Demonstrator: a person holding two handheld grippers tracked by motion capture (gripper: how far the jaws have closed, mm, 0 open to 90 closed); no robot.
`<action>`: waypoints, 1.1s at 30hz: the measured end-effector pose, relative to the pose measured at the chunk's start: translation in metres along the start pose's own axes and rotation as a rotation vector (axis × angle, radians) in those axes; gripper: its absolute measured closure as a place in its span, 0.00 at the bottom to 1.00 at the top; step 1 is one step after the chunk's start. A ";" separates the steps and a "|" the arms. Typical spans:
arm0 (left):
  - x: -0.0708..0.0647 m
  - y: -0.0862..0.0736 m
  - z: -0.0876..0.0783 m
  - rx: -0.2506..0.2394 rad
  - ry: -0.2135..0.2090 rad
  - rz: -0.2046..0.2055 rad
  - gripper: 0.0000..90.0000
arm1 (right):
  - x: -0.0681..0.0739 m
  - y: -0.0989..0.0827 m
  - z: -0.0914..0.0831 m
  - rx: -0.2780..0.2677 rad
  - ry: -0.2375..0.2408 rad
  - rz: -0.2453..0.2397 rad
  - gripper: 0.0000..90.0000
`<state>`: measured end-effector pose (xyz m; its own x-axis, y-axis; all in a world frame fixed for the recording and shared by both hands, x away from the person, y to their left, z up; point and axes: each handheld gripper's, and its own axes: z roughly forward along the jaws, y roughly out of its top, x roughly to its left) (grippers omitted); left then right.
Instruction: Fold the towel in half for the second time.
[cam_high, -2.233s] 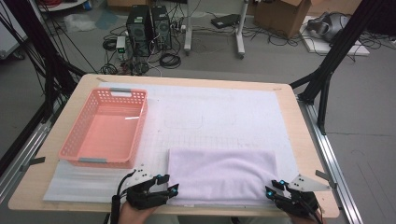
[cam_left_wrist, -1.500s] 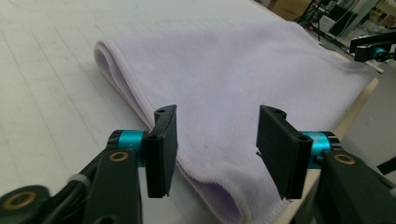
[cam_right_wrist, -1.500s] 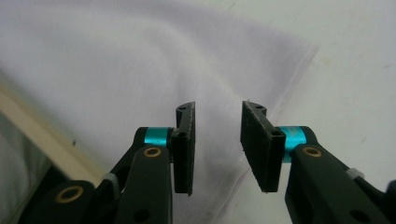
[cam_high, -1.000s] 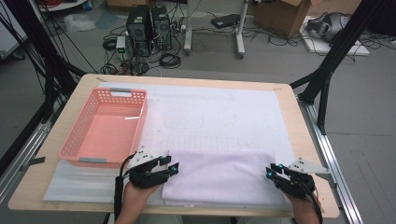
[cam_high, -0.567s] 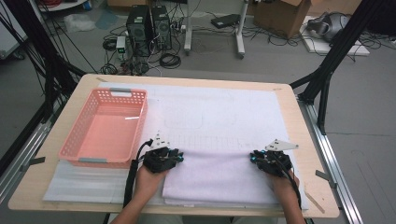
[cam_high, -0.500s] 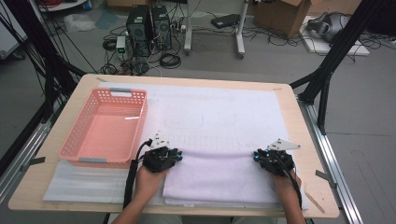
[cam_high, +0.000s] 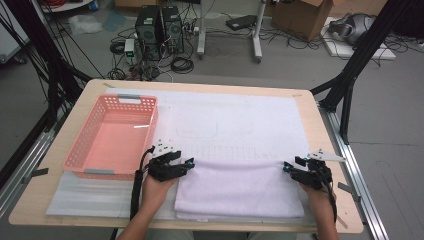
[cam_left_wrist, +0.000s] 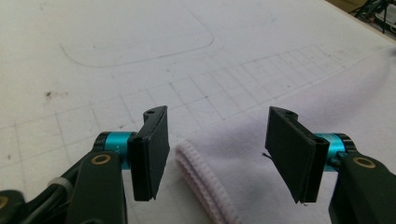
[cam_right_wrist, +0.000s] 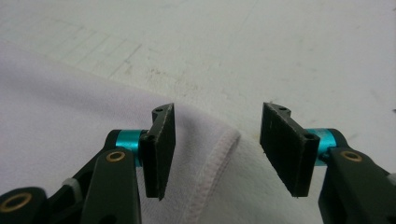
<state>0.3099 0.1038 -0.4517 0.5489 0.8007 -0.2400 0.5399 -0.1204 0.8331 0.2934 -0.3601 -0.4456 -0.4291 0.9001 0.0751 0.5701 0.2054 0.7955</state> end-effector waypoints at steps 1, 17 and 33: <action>0.002 0.000 0.001 0.011 -0.006 -0.013 0.43 | 0.001 0.000 0.004 0.020 0.008 -0.012 0.52; 0.001 0.021 0.001 -0.038 0.011 0.012 0.89 | -0.001 0.013 -0.001 -0.068 -0.020 -0.037 0.90; 0.011 0.029 0.015 -0.060 -0.007 0.003 0.64 | -0.005 0.034 0.023 -0.066 -0.132 -0.034 0.65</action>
<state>0.3414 0.1007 -0.4377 0.5547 0.7964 -0.2408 0.4994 -0.0872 0.8620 0.3311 -0.3483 -0.4325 -0.3493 0.9366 -0.0289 0.5073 0.2149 0.8346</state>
